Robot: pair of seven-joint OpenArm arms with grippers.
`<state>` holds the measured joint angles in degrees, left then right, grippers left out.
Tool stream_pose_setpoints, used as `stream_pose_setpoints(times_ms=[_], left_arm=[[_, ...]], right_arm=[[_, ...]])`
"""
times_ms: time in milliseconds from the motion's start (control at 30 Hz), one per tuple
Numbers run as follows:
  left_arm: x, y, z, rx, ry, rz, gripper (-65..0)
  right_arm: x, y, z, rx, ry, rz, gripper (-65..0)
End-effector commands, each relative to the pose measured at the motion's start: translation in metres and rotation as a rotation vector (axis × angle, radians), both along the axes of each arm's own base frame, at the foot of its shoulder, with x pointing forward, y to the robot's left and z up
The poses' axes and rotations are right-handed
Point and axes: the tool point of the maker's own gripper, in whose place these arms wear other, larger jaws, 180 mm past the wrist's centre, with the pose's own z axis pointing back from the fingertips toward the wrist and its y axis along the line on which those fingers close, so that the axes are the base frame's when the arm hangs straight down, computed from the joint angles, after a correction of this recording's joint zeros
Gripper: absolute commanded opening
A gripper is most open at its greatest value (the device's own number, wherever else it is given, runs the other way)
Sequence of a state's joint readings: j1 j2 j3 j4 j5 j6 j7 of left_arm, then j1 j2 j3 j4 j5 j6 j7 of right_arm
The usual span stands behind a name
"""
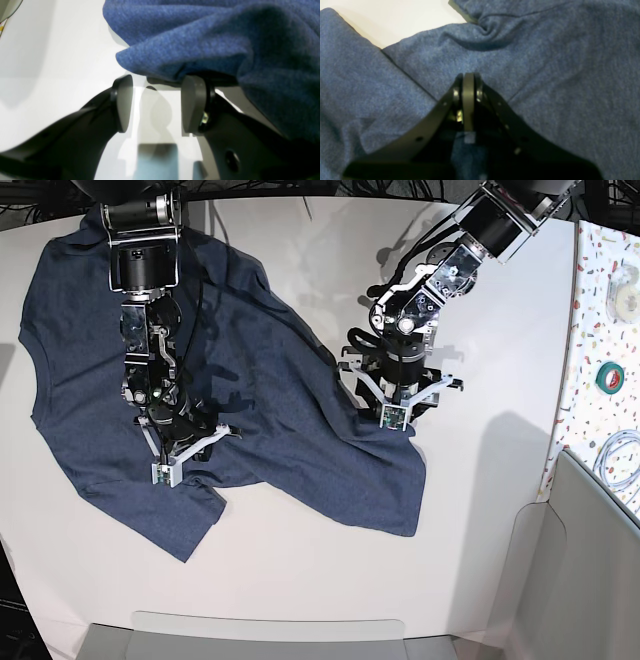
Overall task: Layout the t-shirt on the table in an organized manner, then fold the t-shirt properly
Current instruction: 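Hold the gathered fabric with the left gripper while the right gripper pins the shirt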
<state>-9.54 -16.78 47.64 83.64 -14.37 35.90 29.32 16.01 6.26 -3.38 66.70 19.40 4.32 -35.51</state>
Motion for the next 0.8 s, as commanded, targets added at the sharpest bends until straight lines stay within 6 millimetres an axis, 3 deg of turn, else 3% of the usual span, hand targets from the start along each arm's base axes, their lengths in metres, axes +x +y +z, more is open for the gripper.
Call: stream_pose_setpoints(times_ms=[0,300,500,767], left_arm=[[0.000,-0.009,0.003,-0.031,0.012,-0.014,-33.6],[0.004,-0.034,0.013,-0.075,-0.003,-0.094,-31.1],[0.027,-0.028,0.028,-0.057,-0.046,-0.084,-31.1],[0.047,-0.014,0.016,-0.004,-0.022,-0.034,-28.2]], right_arm=[[-0.016,0.006,-0.018,0.003,0.103,0.024,-65.0],[-0.016,0.006,-0.019,0.003,0.103,0.024,-65.0],[-0.016,0.007,-0.019,0.004,0.103,0.024,-65.0],[-0.017,0.007,-0.020,0.004,0.108,0.025,-65.0]])
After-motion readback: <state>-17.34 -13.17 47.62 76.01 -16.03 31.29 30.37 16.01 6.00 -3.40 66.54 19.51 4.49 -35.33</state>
